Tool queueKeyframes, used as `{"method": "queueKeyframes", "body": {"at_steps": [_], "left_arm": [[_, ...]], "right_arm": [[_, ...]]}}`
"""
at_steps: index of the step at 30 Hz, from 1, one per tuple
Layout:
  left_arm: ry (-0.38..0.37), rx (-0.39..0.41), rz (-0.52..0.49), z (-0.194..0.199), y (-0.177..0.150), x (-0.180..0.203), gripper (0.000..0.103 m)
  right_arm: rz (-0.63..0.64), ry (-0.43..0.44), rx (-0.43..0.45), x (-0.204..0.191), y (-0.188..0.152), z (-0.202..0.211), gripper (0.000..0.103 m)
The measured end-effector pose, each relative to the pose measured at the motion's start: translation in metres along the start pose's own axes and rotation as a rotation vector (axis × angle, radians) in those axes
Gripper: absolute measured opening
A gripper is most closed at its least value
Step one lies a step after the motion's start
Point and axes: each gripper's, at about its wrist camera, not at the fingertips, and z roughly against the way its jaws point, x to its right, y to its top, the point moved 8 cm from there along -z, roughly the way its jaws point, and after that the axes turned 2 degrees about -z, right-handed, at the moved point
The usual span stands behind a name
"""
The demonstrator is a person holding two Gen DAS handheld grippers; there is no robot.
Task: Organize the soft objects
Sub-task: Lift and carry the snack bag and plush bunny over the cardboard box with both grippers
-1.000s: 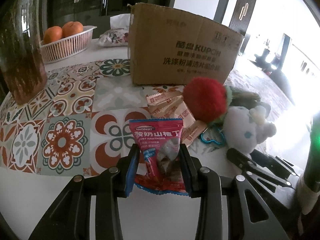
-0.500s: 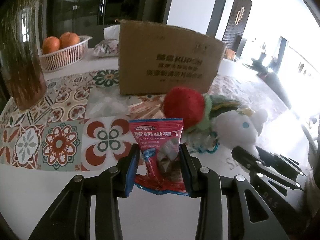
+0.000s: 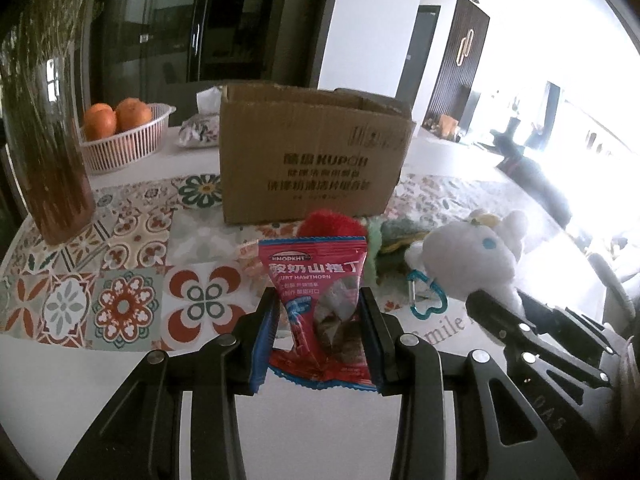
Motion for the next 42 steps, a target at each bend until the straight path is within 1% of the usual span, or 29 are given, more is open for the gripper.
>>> {"method": "queueKeyframes", "body": {"at_steps": [5,10,18,23,31,42], "left_arm": [[0.005,0.038,-0.007,0.010,0.013,0.001,0.039],[0.012,0.074,-0.010,0.015,0.029,0.002,0.039],[0.049,0.154,-0.036,0.025,0.065,-0.001,0.039],[0.059,0.195,-0.045,0.025,0.087,-0.001,0.039],[0.052,0.237,-0.047,0.018,0.116,0.000,0.039],[0.082,0.263,-0.070,0.005,0.153,-0.004,0.039]], "right_arm": [[0.010,0.000,0.063,-0.003,0.017,0.009,0.031],[0.005,0.011,0.103,-0.004,0.033,0.013,0.031],[-0.005,0.043,0.172,-0.006,0.063,0.015,0.031],[-0.011,0.052,0.219,-0.004,0.085,0.014,0.031],[-0.020,0.062,0.272,0.000,0.114,0.008,0.031],[0.001,0.109,0.320,-0.002,0.158,-0.008,0.031]]}}
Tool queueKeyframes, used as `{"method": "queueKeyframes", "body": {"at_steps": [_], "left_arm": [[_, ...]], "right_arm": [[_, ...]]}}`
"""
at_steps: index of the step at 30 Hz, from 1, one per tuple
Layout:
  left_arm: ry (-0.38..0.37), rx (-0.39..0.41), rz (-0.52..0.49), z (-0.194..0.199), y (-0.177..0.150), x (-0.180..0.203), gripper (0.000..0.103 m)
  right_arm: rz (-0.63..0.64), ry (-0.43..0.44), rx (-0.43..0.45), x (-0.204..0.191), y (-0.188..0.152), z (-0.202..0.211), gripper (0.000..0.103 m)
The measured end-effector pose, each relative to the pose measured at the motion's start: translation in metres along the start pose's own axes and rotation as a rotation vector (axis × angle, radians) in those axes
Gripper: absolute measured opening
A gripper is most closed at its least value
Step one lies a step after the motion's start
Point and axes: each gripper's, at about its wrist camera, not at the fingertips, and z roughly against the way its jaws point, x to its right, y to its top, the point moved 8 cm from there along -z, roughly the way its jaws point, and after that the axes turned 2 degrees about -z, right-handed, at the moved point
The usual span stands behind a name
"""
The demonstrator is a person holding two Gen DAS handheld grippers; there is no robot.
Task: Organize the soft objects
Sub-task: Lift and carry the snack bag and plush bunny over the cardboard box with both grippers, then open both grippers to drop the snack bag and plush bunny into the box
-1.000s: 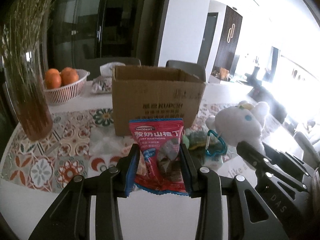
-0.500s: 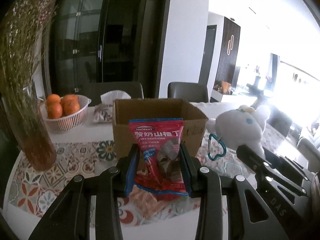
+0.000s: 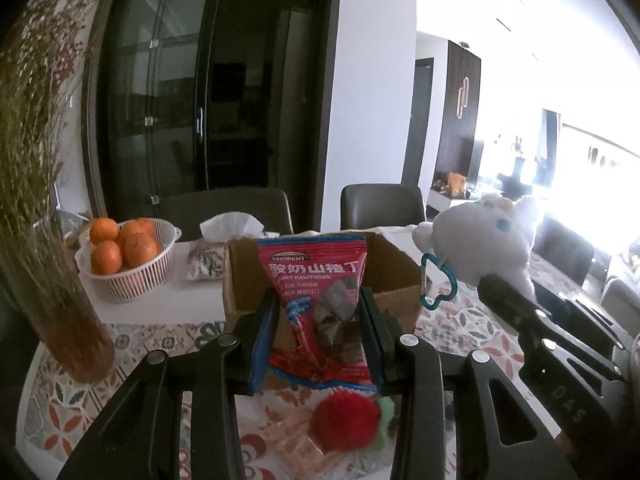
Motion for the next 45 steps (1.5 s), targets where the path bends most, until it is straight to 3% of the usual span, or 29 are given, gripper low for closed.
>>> {"method": "queueKeyframes", "body": {"at_steps": [19,45], "left_arm": [[0.010,0.002,-0.029,-0.048,0.032,-0.019,0.039],[0.057,-0.165,-0.070,-0.135,0.019,-0.025,0.040]], "right_arm": [[0.040,0.075,-0.036,-0.007,0.024,-0.062,0.031],[0.014,0.134,-0.295,0.007,-0.004,-0.162,0.033]]}}
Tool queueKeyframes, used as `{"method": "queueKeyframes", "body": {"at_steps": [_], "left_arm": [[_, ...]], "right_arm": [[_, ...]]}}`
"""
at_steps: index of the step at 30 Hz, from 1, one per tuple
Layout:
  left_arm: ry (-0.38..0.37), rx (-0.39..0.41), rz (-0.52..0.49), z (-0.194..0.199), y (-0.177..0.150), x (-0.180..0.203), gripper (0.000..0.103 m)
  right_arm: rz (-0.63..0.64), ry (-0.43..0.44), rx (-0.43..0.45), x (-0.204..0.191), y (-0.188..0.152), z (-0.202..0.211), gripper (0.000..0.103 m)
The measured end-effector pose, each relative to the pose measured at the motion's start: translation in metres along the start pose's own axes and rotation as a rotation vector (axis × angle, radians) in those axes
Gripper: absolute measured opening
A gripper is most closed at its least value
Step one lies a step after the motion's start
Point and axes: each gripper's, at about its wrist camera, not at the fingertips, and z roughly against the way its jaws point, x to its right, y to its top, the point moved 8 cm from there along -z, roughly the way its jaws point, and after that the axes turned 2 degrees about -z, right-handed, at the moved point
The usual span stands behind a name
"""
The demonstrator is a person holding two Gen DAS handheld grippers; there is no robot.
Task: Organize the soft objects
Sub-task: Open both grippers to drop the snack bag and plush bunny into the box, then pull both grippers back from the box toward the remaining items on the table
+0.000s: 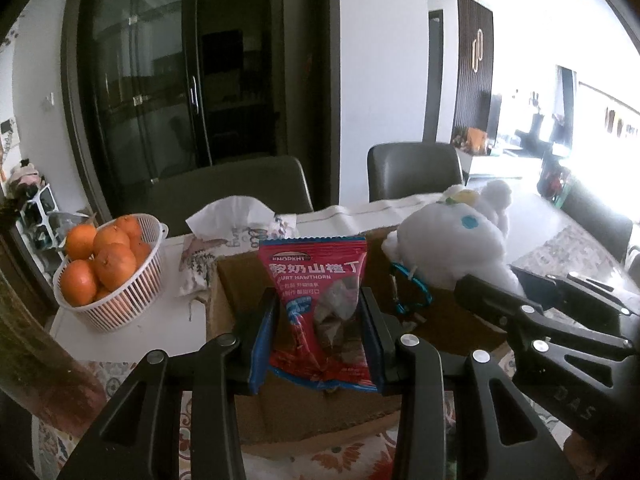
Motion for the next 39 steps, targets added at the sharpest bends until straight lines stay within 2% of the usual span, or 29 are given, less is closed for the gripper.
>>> {"method": "queueKeyframes", "body": {"at_steps": [3,5,10,19,34,39], "left_arm": [[-0.005,-0.040,0.007,-0.009,-0.003,-0.001,0.044],[-0.013,-0.057,0.021,-0.012,-0.006,-0.003,0.045],[0.007,-0.045,0.037,-0.005,-0.007,-0.008,0.056],[0.072,-0.057,0.040,0.023,-0.010,-0.013,0.060],[0.081,-0.094,0.026,0.075,-0.028,-0.001,0.061],[0.075,-0.111,0.005,0.085,-0.036,0.006,0.062]], "right_arm": [[-0.017,0.020,-0.034,0.002,-0.001,-0.006,0.041],[-0.023,0.018,-0.029,0.003,0.000,-0.005,0.055],[0.007,-0.031,0.020,0.000,0.005,0.009,0.063],[-0.011,-0.067,0.006,0.003,0.004,0.028,0.063],[-0.003,-0.072,-0.010,-0.002,-0.013,0.073,0.063],[0.001,-0.090,-0.041,0.003,-0.019,0.082,0.063]]}}
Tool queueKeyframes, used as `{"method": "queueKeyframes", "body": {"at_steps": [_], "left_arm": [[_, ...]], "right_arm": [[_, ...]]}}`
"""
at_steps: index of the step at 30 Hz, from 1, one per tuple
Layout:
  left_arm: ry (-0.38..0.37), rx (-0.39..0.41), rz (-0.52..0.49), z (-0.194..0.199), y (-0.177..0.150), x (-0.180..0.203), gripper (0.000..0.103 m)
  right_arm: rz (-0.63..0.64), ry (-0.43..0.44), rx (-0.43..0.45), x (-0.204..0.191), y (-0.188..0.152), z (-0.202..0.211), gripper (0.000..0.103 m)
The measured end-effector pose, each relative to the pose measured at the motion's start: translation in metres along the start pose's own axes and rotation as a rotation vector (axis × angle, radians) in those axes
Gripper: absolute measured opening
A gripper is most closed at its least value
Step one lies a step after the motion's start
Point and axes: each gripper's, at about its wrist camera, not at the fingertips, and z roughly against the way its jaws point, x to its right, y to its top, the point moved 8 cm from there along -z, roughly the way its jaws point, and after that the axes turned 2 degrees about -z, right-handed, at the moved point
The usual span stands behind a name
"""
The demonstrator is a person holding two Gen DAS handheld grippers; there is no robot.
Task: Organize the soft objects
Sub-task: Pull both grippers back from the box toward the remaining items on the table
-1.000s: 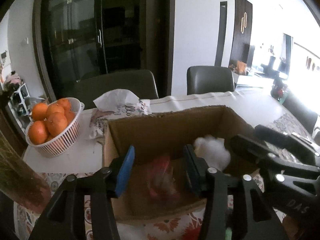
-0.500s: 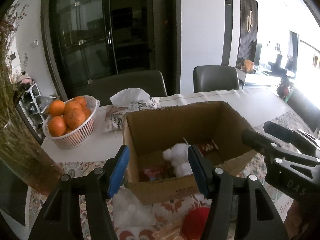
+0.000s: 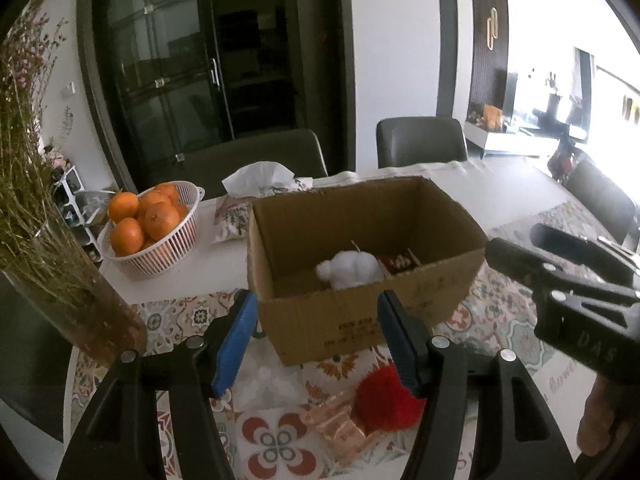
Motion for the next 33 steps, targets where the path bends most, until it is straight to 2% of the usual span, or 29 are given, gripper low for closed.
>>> {"method": "queueKeyframes", "body": {"at_steps": [9,19,22,28,33], "left_arm": [[-0.038,-0.042,-0.024,0.007,-0.017,0.016,0.062],[-0.066,-0.065,0.006,0.017,-0.051,0.021,0.062],[-0.054,-0.064,0.017,0.021,-0.060,0.018,0.062],[-0.018,-0.060,0.049,0.027,-0.080,0.009,0.062],[-0.021,-0.071,0.089,0.029,-0.095,0.005,0.062]], "right_arm": [[-0.008,-0.038,-0.041,0.012,-0.019,0.016,0.063],[-0.064,-0.103,-0.013,0.016,-0.055,0.040,0.063],[-0.094,-0.132,0.004,0.018,-0.068,0.045,0.069],[-0.131,-0.199,0.056,0.023,-0.087,0.056,0.071],[-0.163,-0.224,0.089,0.025,-0.103,0.064,0.076]]}}
